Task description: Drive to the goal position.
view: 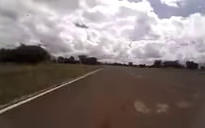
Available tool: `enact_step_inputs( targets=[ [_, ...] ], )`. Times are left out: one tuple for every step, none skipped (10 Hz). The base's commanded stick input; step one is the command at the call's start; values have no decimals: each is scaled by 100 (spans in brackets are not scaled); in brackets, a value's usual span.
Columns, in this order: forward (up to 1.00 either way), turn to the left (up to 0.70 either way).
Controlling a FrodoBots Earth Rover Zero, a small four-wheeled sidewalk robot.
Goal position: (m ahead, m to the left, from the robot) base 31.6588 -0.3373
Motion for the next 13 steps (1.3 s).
enact_step_inputs(
  targets=[
    [100,0],
    [100,0],
    [100,0],
    [100,0],
    [100,0],
    [100,0],
    [100,0],
    [100,0],
    [100,0],
    [100,0],
    [100,0],
    [100,0],
    [100,0]
  ],
)
